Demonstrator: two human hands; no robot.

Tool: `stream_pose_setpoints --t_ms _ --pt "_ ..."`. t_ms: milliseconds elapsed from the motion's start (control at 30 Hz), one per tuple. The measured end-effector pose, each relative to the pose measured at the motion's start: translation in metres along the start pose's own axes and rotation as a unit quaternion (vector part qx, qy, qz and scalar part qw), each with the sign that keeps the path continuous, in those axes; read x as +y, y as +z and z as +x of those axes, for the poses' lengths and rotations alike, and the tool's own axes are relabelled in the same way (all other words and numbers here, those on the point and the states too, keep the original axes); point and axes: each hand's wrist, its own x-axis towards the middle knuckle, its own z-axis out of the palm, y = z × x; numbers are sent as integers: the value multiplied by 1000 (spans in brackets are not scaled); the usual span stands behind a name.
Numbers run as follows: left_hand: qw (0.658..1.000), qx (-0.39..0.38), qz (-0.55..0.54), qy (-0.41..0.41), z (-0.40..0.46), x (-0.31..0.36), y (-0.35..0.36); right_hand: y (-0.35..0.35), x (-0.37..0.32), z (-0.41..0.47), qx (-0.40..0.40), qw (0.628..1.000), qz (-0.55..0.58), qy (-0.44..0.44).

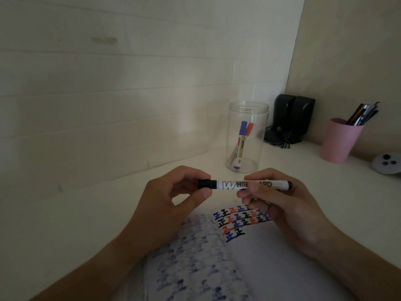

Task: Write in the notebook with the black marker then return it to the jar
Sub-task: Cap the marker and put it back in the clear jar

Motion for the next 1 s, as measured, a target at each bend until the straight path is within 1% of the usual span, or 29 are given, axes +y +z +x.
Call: stream_pose_setpoints --t_ms 133,200,267,300,333,400,433,467,500,533,600,667,800,900,1000 --pt "989 15 -139 -55 2 4 1 1 -1 -2 -27 996 -89 -1" --pt "985 16 -157 -63 2 5 1 1 1 -2 -50 991 -121 1" --pt "988 6 -145 -59 1 5 0 1 2 -3 -57 978 -198 -23" --pt "989 -1 -137 -58 1 4 -1 0 2 -3 -53 961 -268 -51" --pt "991 -10 -124 -55 0 4 -1 -2 2 -5 -48 930 -354 -87" --pt "995 -25 -84 -48 -2 2 0 -3 1 -9 -48 838 -515 -172" --pt "996 -30 -70 -45 -3 2 0 -1 0 -10 -54 790 -574 -208" --pt "997 -39 -62 -40 -3 3 3 0 -2 -13 -58 754 -614 -227" --pt "997 -48 -55 -30 -3 4 6 2 -2 -15 -65 734 -635 -234" --pt "997 -54 -44 -13 -4 5 7 6 -1 -17 -72 725 -644 -232" --pt "997 -70 -11 25 -6 6 9 14 2 -18 -63 723 -654 -215" --pt "995 -92 12 46 -8 6 11 19 4 -19 -18 713 -675 -189" --pt "987 -134 57 62 -10 3 15 24 9 -21 62 692 -693 -191" --pt "986 -126 74 78 -9 4 15 25 9 -21 85 678 -707 -183" --pt "984 -120 101 89 -8 5 12 25 6 -22 89 660 -730 -156"
